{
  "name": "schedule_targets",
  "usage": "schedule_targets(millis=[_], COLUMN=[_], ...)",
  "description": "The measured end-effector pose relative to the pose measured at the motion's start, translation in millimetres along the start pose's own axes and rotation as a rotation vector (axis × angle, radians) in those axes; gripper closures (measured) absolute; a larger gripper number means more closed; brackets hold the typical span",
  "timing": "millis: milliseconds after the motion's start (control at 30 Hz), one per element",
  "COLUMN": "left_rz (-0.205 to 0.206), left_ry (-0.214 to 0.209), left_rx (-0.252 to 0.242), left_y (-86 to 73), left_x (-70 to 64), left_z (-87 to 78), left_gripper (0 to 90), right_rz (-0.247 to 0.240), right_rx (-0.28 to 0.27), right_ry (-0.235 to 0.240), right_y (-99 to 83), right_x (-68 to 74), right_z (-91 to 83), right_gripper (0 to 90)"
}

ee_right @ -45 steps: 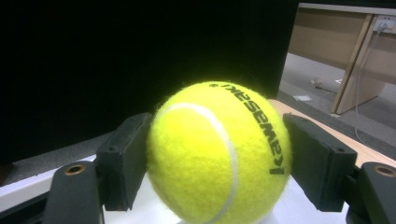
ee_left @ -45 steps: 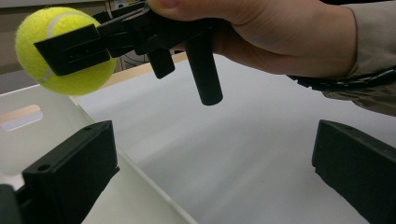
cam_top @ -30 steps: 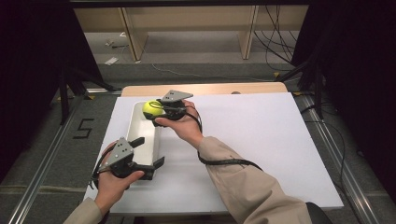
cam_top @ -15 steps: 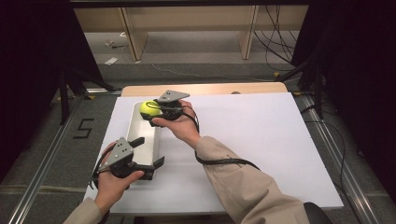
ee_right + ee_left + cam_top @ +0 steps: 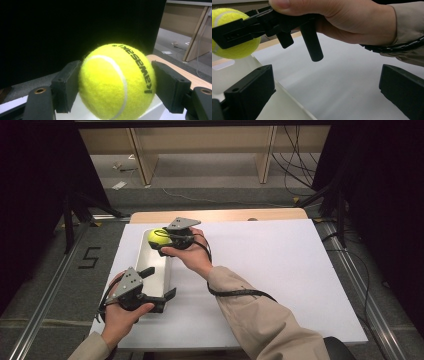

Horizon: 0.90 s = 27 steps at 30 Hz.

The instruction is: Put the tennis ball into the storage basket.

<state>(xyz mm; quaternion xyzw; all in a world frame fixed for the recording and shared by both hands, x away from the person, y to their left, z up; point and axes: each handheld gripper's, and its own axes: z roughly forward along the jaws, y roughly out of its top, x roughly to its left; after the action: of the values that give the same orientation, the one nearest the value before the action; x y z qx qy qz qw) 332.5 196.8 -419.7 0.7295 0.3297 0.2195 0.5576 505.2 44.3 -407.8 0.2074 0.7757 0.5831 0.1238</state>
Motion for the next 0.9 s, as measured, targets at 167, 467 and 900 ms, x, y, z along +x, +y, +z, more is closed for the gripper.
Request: schedule_targets(millis=[167,467,900], left_rz=[0.004,0.003,0.004], left_ry=[0.0,-0.001,-0.001], left_rx=[0.0,0.0,0.0], left_y=[0.4,0.1,0.4], left_x=[-0.2,0.3,-0.2], left_z=[0.0,-0.3,-0.5], left_gripper=[0.0,0.0,0.0], right_rz=[-0.007,-0.002,-0.007], right_rx=[0.01,0.013,0.02], right_ry=[0.003,0.001,0.006], right_y=[0.4,0.2,-0.2], right_x=[0.7,0.3,1.8], right_z=[2.2,4.6,7.6], right_gripper=[27.3,27.4,27.4])
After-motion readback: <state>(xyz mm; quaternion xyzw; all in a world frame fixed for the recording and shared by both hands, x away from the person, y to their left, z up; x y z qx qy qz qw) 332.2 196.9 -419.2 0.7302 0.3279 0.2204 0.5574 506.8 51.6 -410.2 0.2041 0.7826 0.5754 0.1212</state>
